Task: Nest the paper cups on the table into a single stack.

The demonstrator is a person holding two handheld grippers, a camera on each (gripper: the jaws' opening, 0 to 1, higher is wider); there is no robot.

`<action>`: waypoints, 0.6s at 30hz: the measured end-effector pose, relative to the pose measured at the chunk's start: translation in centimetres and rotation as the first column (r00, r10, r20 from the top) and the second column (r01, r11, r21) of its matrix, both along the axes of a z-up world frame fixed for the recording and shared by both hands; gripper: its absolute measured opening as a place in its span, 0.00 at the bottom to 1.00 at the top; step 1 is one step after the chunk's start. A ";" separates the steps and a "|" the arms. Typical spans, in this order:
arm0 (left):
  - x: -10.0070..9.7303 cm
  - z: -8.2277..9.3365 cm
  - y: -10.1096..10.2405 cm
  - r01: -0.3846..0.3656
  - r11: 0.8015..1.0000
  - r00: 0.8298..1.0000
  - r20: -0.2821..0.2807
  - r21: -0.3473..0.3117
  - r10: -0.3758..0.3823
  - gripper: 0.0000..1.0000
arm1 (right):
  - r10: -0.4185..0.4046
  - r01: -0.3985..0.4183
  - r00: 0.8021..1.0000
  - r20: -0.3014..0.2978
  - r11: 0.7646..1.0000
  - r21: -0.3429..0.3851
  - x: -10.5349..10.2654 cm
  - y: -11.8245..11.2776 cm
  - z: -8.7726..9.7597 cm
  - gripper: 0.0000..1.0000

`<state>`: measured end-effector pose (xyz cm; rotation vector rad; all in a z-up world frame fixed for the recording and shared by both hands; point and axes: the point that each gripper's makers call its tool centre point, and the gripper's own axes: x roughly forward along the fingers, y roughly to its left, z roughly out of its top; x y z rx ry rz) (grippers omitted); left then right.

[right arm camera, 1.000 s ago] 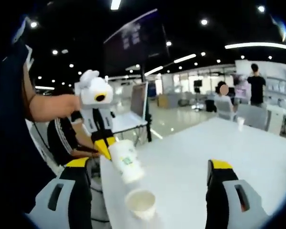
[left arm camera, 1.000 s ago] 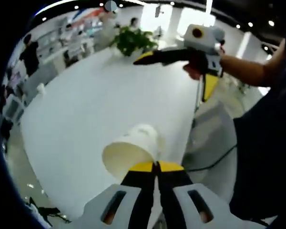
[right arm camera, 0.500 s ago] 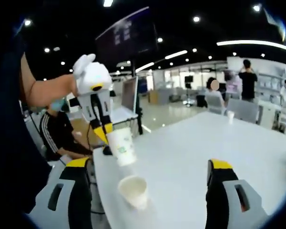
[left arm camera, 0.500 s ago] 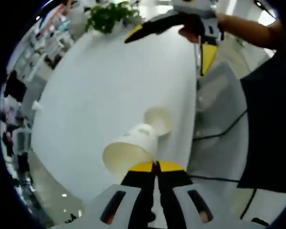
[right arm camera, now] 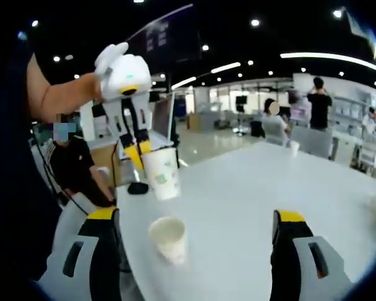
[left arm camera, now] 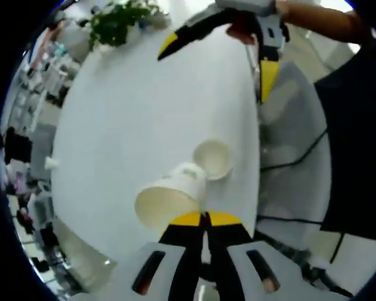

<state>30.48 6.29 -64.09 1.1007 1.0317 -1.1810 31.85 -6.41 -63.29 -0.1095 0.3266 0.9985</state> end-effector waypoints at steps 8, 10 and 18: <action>-0.1 -0.1 -1.5 0.037 0.999 0.999 -0.005 0.019 -0.037 0.00 | -0.013 0.011 1.000 -0.017 0.997 -0.079 -0.5 -2.0 -1.4 1.00; -0.1 -0.1 -1.6 0.041 0.999 0.999 -0.007 0.021 -0.041 0.00 | -0.015 0.013 1.000 -0.020 0.994 -0.104 -0.6 -2.5 -1.7 1.00; 0.0 -0.2 -1.9 0.050 0.997 0.999 -0.007 0.063 -0.049 0.00 | 0.007 -0.027 0.996 -0.092 0.975 -0.222 -3.0 -4.6 -3.9 1.00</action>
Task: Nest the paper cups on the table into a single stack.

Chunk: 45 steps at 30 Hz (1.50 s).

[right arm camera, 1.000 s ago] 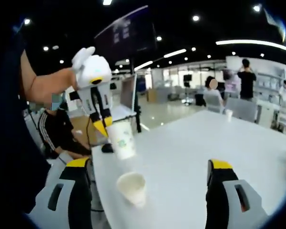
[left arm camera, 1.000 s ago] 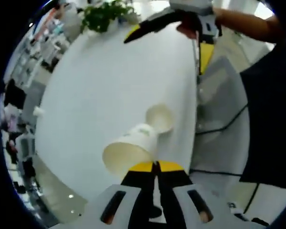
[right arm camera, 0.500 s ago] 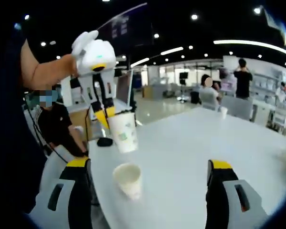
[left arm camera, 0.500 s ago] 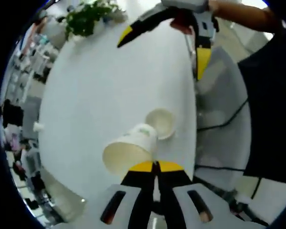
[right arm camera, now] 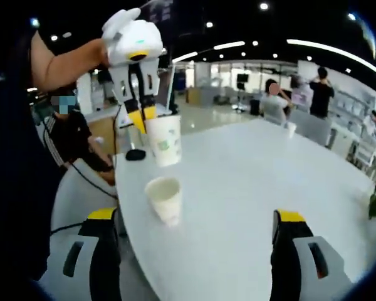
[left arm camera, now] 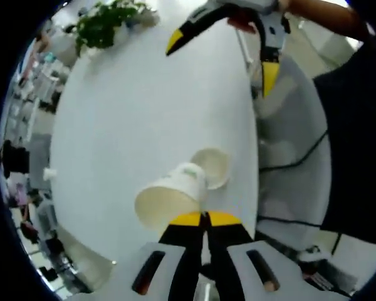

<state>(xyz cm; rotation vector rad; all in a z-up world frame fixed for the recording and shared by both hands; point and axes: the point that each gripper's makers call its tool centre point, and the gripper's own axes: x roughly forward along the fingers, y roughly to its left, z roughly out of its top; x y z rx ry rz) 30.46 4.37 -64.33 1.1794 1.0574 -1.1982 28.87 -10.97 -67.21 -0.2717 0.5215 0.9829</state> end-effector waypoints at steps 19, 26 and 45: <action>-1.2 -0.3 -0.7 0.048 0.997 0.999 -0.028 0.058 -0.046 0.00 | -0.021 0.021 1.000 0.023 1.000 0.006 -0.7 -0.7 0.7 1.00; -1.4 -0.4 -0.7 0.040 0.997 0.999 -0.036 0.068 -0.038 0.00 | -0.019 0.019 1.000 0.025 1.000 0.006 -0.7 -0.7 0.8 1.00; -2.3 -2.9 -1.2 0.021 0.997 0.998 -0.068 0.077 -0.016 0.00 | -0.017 0.016 1.000 0.022 1.000 0.017 -0.8 -0.6 0.8 1.00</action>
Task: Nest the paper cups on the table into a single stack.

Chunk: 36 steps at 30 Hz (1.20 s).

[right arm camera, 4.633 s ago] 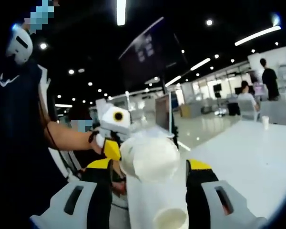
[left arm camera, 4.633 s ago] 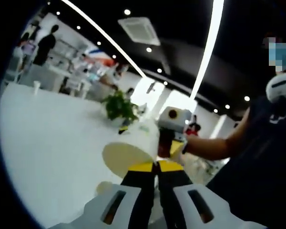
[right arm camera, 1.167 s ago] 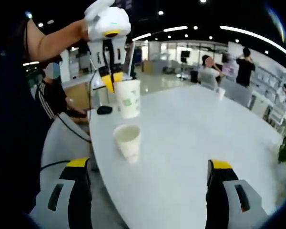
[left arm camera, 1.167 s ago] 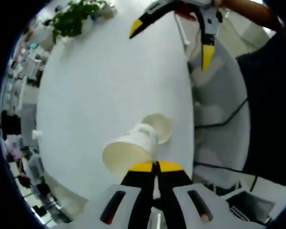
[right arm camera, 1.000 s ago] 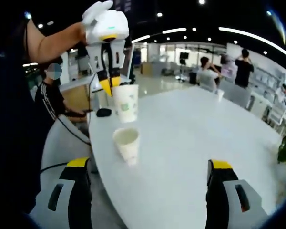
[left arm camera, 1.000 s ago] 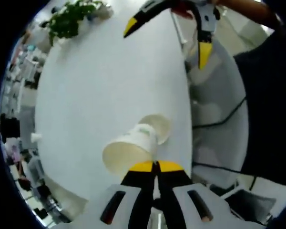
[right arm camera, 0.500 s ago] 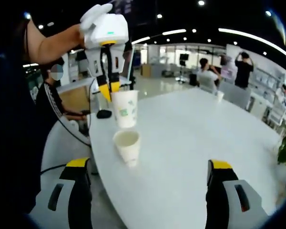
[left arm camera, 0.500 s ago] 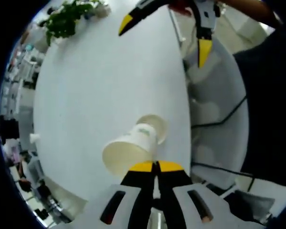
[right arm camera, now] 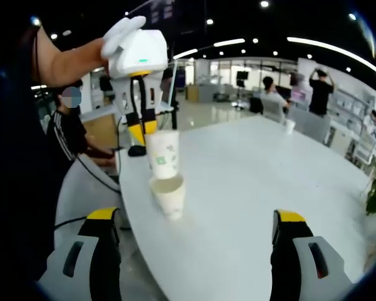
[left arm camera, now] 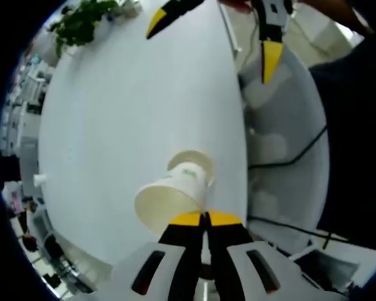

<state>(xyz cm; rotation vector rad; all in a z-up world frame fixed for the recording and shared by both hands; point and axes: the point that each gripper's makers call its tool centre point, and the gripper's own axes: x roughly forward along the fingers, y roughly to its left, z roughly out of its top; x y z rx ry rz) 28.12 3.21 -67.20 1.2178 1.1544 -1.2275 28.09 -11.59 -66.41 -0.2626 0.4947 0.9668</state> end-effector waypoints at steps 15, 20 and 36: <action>-0.8 -1.0 -0.2 -0.017 1.000 1.000 -0.022 0.002 0.017 0.00 | -0.005 0.005 1.000 -0.007 1.000 0.010 0.0 0.1 -0.2 1.00; -0.9 -1.6 -0.1 -0.026 1.000 0.999 -0.022 0.008 0.026 0.00 | -0.008 0.008 1.000 -0.009 1.000 0.010 -0.1 0.0 -0.2 1.00; -1.2 -3.6 0.0 -0.060 0.998 0.997 -0.046 0.000 0.060 0.00 | -0.015 0.016 1.000 -0.011 1.000 0.022 -0.4 0.0 -0.1 1.00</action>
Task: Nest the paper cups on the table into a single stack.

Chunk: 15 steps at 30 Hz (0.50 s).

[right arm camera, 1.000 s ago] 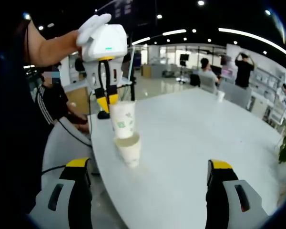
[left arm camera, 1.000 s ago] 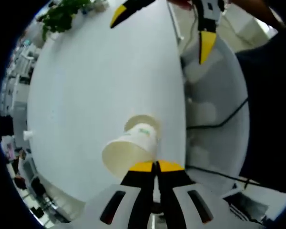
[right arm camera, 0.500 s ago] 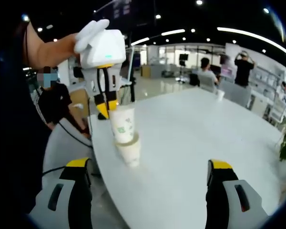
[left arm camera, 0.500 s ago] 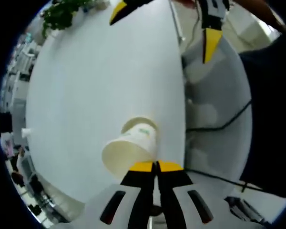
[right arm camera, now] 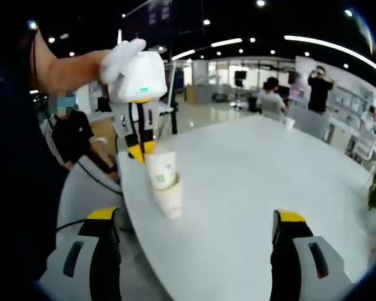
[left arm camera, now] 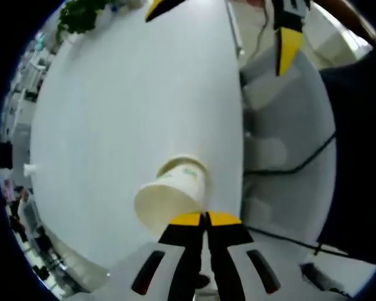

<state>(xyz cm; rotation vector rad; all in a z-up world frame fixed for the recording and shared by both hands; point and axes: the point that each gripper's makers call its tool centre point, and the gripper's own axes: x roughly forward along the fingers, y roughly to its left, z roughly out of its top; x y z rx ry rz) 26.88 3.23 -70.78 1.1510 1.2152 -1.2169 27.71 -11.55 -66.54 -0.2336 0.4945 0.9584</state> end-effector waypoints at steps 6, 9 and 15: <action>-0.1 -0.9 0.2 -0.019 1.000 1.000 -0.015 0.004 0.019 0.00 | 0.001 -0.001 1.000 -0.005 1.000 -0.001 -0.1 0.0 -0.2 1.00; -0.1 -1.1 0.2 -0.022 1.000 1.000 -0.015 0.005 0.022 0.00 | 0.000 0.000 1.000 -0.006 1.000 -0.002 -0.1 0.0 -0.3 1.00; 0.1 -1.7 -0.3 -0.028 0.999 1.000 0.000 0.015 0.028 0.00 | 0.000 0.000 1.000 -0.006 1.000 0.000 0.0 0.1 -0.3 1.00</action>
